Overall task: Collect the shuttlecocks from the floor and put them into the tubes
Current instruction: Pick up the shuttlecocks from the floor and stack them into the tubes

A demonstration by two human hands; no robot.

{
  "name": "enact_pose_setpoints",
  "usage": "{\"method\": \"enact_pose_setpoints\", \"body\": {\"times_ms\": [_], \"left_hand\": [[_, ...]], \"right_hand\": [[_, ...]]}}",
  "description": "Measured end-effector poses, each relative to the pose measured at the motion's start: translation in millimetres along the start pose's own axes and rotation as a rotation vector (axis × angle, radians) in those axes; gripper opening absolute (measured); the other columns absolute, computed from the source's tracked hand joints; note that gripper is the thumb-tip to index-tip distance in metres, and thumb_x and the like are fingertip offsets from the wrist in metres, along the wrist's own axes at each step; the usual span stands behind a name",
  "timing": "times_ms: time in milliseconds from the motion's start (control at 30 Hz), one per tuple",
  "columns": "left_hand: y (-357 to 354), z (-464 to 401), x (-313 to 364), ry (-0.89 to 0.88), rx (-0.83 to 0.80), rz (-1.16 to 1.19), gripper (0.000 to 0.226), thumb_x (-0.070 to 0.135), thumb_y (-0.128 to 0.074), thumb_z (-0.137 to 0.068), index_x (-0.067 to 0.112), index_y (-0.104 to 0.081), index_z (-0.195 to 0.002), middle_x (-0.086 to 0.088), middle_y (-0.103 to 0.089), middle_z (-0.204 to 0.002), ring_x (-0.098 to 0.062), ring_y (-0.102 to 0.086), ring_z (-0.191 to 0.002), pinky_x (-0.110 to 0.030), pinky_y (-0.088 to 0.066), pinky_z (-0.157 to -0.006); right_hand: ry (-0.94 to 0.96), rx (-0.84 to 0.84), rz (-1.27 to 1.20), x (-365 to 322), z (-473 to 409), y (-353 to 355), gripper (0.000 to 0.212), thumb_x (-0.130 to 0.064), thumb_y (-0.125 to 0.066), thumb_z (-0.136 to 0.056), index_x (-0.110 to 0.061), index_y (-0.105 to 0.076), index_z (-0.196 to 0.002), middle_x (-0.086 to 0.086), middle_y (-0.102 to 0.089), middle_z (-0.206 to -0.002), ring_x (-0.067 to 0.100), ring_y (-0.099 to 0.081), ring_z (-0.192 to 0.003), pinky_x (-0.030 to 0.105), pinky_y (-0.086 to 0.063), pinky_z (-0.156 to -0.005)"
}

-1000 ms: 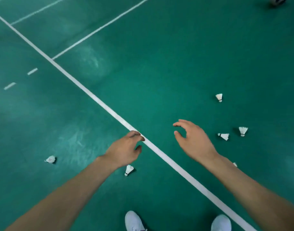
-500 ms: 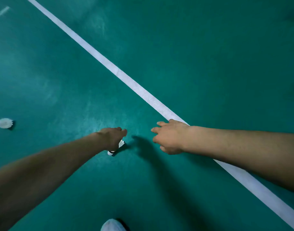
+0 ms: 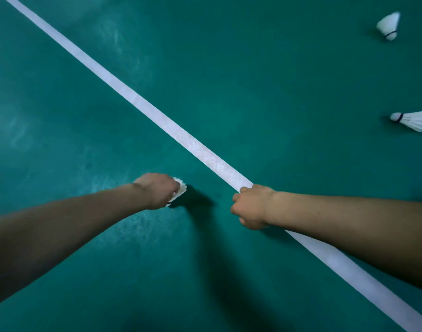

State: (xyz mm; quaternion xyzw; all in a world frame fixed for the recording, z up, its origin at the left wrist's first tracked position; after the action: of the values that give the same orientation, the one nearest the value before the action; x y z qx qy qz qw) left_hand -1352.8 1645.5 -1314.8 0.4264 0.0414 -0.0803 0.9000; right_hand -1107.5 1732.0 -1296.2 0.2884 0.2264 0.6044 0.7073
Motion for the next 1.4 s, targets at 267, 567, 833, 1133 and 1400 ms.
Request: {"method": "enact_pose_setpoints", "body": {"times_ms": [267,567,833,1133,1400], "left_hand": [[102,-81,164,-0.366,0.332,-0.049,0.011,0.021,-0.050,-0.093,0.030,-0.044,-0.094,0.004,-0.063,-0.103,-0.025,-0.055,-0.077,-0.031,-0.027,-0.055],[171,-84,277,-0.599,0.386,-0.014,0.003,0.028,-0.045,-0.095,0.031,-0.047,-0.096,0.011,-0.060,-0.100,-0.021,-0.057,-0.080,-0.032,-0.040,-0.063],[191,-68,291,-0.636,0.428,-0.030,0.001,0.031,-0.045,-0.097,0.030,-0.046,-0.097,0.009,-0.061,-0.103,-0.024,-0.059,-0.082,-0.032,-0.038,-0.062],[197,-62,278,-0.607,0.478,0.011,0.015,0.033,-0.047,-0.098,0.035,-0.034,-0.090,0.008,-0.059,-0.104,-0.024,-0.053,-0.076,-0.033,-0.038,-0.062],[202,-52,267,-0.561,0.471,0.000,0.004,0.028,-0.047,-0.097,0.032,-0.045,-0.096,0.006,-0.059,-0.104,-0.023,-0.046,-0.074,-0.033,-0.034,-0.062]], "right_hand": [[-0.203,-0.080,-0.173,64,79,-77,0.030,-0.022,-0.049,-0.100,-0.017,-0.064,-0.126,0.007,-0.060,-0.127,0.032,-0.057,-0.120,0.043,-0.053,-0.095],[-0.841,-0.052,-0.334,163,181,-195,0.052,-0.019,-0.054,-0.097,-0.026,-0.043,-0.147,0.012,0.015,-0.170,0.039,-0.051,-0.123,0.041,-0.046,-0.077],[-1.458,0.050,-1.072,221,227,-241,0.072,-0.023,-0.049,-0.099,-0.014,-0.012,-0.160,0.028,-0.011,-0.158,0.043,-0.064,-0.113,0.052,-0.055,-0.097],[-1.358,0.127,-1.322,192,197,-250,0.074,-0.029,-0.068,-0.092,-0.013,-0.027,-0.151,0.018,-0.032,-0.142,0.034,-0.058,-0.100,0.049,-0.063,-0.081],[-1.047,0.213,-1.364,149,134,-219,0.029,-0.021,-0.068,-0.090,-0.007,-0.070,-0.116,0.013,-0.063,-0.116,0.029,-0.063,-0.080,0.046,-0.064,-0.078]]}}
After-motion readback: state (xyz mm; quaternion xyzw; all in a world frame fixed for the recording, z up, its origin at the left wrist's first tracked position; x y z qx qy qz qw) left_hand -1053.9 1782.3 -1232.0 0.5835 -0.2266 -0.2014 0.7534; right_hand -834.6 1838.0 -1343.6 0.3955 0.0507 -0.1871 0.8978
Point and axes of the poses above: each hand's wrist, its own z-axis away from the middle knuckle, its own y-axis out of the back of the hand, x = y × z, the point moved 1 cm from there along -z, towards the middle knuckle
